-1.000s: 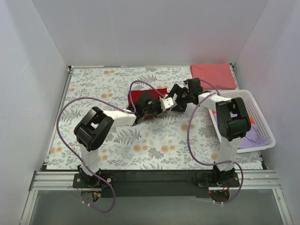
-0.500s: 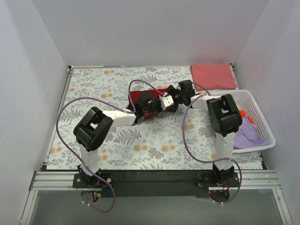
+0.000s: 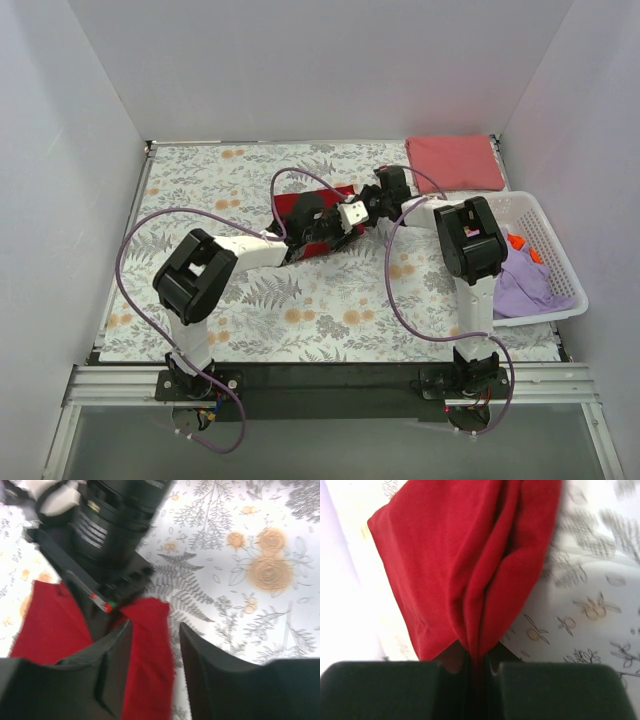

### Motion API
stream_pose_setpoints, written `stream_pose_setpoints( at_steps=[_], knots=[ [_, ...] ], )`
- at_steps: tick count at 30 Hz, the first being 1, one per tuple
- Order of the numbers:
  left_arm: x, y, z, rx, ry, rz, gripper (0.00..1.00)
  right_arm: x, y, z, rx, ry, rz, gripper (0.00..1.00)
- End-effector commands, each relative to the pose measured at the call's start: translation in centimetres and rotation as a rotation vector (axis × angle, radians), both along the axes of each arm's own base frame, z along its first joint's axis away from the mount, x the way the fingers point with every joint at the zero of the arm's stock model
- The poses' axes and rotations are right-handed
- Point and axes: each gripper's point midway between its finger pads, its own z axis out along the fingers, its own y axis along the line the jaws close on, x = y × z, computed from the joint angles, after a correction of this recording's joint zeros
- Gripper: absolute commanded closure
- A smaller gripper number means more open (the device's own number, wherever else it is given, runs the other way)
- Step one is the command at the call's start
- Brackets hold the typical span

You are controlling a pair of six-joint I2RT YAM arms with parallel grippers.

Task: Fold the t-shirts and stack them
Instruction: Neatly place the folded tshirt to the corner

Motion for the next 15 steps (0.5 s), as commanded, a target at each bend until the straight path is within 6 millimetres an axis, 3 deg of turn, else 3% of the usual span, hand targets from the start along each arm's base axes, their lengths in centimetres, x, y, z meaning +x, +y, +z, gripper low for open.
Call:
stream_pose_setpoints(
  at_steps=[1, 2, 6, 7, 9, 15],
  knots=[
    [-0.5, 1.0, 5.4, -0.068, 0.012, 0.003, 0.54, 2.6, -0.5, 3.9, -0.113, -0.229, 0.131, 0.99],
    [-0.8, 1.4, 6.5, -0.077, 0.017, 0.0, 0.52, 3.2, -0.7, 4.8, -0.146, -0.267, 0.15, 0.99],
    [-2.1, 3.9, 6.6, -0.043, 0.084, 0.045, 0.43, 5.9, -2.9, 9.1, -0.378, -0.418, 0.239, 0.99],
    [-2.6, 4.5, 6.9, -0.04, 0.083, 0.053, 0.34, 6.5, -3.6, 9.5, -0.423, -0.472, 0.282, 0.99],
    [-3.1, 5.2, 6.6, -0.019, 0.103, 0.073, 0.3, 7.6, -4.4, 10.5, -0.491, -0.516, 0.306, 0.99],
    [-3.8, 6.8, 5.1, 0.034, 0.196, 0.153, 0.18, 10.4, -7.9, 10.0, -0.68, -0.588, 0.41, 0.99]
  ],
)
